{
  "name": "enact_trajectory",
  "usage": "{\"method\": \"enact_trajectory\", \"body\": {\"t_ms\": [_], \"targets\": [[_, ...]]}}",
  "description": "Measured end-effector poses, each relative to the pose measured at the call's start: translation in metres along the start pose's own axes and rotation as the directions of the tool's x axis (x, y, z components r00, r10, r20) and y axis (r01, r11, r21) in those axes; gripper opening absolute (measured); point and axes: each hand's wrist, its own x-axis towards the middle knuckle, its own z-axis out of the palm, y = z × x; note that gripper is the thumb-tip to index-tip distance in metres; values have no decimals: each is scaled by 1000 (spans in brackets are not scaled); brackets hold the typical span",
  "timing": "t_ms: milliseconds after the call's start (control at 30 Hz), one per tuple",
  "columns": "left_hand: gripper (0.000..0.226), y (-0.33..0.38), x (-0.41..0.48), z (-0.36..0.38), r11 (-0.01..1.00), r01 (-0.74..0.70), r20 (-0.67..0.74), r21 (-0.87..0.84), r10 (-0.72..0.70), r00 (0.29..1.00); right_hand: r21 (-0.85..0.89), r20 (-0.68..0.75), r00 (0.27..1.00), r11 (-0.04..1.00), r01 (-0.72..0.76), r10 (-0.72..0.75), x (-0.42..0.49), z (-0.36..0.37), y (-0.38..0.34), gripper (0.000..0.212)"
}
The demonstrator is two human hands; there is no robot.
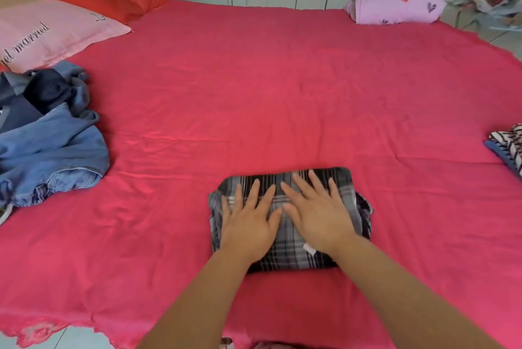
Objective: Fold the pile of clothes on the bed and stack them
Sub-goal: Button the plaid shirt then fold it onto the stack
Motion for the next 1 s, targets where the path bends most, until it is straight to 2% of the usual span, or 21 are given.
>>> {"method": "enact_trajectory", "body": {"t_ms": [33, 167, 267, 367, 433, 500, 600, 667, 700, 733, 800, 900, 1000], "targets": [[57, -5, 3, 7, 1000, 22, 23, 12, -22, 999, -9, 14, 1000, 1000, -20, 20, 0, 10, 6, 90], [64, -18, 16, 17, 995, 95, 7, 22, -95, 995, 32, -25, 996, 996, -81, 82, 11, 27, 18, 72], [71, -23, 21, 17, 991, 128, -13, 29, -128, 992, 41, -71, 986, 988, -150, 152, 15, 31, 25, 68], [67, -27, 20, 15, 986, 166, -66, 16, -165, 984, 79, -92, 955, 958, -277, 283, 9, 30, 38, 65], [62, -34, 18, 10, 974, 228, -83, 6, -226, 970, 119, -25, 921, 916, -383, 389, -1, 26, 56, 58], [57, -40, 14, 4, 961, 278, -73, -17, -278, 958, 106, 64, 907, 901, -420, 415, -12, 22, 69, 59], [54, -40, 3, -3, 940, 283, -180, -191, -317, 931, 206, 117, 884, 860, -467, 452, -19, 10, 70, 61], [59, -36, -5, -7, 874, 298, -267, -383, -413, 871, 329, 117, 851, 789, -519, 512, -22, 0, 64, 67], [62, -36, -8, -8, 809, 326, -248, -488, -487, 838, 392, 123, 827, 739, -549, 549, -24, -3, 63, 72], [64, -34, -10, -11, 723, 365, -186, -586, -559, 808, 445, 146, 803, 687, -575, 578, -27, -7, 62, 73], [64, -31, -10, -18, 552, 444, -7, -706, -631, 775, 539, 234, 764, 574, -617, 602, -31, -13, 61, 59], [59, -28, -7, -24, 422, 485, 168, -766, -597, 784, 744, 357, 755, 322, -586, 550, -37, -18, 57, 27], [53, -28, -6, -23, 358, 434, 187, -827, -553, 812, 836, 396, 746, 126, -534, 536, -38, -15, 56, 30]]}}
